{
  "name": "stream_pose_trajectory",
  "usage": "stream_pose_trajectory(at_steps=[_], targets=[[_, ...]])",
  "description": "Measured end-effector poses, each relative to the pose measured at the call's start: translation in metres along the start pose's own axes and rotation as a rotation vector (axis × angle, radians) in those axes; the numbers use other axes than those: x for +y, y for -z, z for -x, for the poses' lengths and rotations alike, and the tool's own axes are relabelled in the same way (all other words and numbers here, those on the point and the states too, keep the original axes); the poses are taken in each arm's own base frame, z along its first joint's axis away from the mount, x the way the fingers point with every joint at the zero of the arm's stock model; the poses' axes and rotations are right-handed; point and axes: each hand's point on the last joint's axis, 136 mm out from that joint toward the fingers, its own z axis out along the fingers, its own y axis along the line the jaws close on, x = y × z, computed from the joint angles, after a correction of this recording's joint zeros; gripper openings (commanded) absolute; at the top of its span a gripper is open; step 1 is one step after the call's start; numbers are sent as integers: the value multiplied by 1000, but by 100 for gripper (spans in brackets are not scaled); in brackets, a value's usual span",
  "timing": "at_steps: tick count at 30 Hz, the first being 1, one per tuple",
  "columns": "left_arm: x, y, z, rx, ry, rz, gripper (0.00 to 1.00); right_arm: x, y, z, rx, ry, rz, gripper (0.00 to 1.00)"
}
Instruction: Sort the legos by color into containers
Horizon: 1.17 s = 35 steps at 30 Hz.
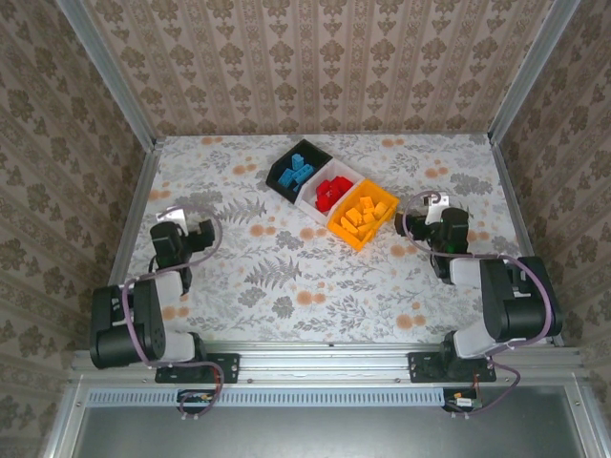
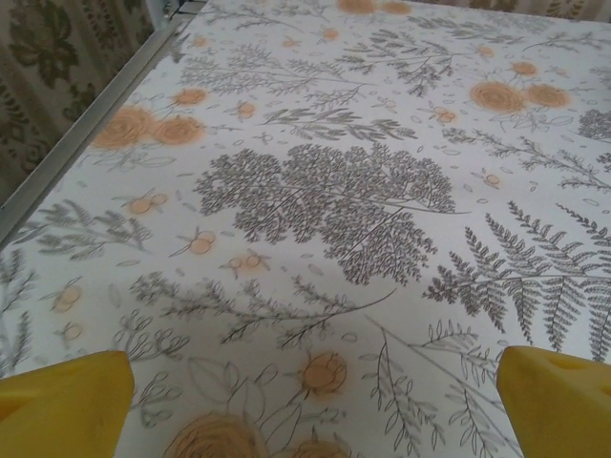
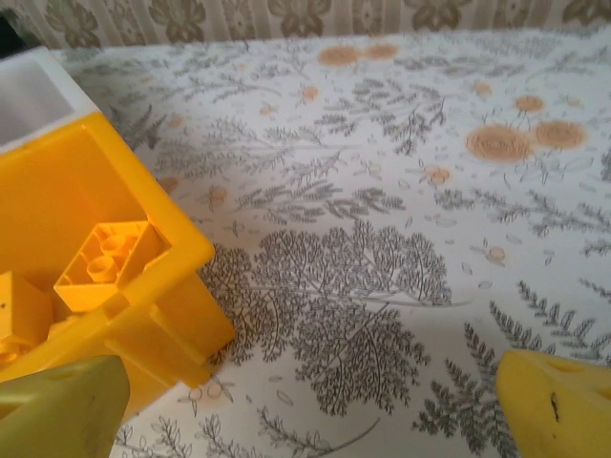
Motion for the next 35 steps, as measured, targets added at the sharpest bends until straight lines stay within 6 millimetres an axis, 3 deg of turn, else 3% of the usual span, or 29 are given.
stream_pose_trajectory(at_steps=[8, 15, 35], targets=[[-35, -13, -14, -42, -118, -90, 100, -5, 0, -3, -11, 4, -36, 100], [-28, -19, 7, -80, -129, 8, 100, -11, 1, -3, -12, 7, -80, 100], [-23, -19, 7, -79, -135, 44, 100, -13, 1, -3, -12, 12, -109, 100]])
